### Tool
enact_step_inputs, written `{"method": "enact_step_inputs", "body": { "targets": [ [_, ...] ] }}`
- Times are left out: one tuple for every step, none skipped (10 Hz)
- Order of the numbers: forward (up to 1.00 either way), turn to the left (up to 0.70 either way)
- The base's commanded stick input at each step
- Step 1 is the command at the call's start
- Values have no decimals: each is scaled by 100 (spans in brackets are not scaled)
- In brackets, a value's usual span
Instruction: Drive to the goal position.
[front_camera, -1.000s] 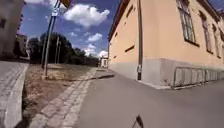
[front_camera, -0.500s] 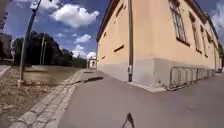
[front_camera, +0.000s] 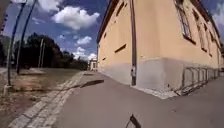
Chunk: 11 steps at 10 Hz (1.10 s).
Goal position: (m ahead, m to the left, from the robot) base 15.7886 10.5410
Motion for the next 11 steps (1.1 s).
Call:
{"method": "enact_step_inputs", "body": {
  "targets": [
    [85, 0],
    [85, 0],
    [85, 0],
    [85, 0],
    [85, 0],
    [85, 0],
    [85, 0],
    [85, 0],
    [85, 0],
    [85, 27],
    [85, 31]
  ]
}}
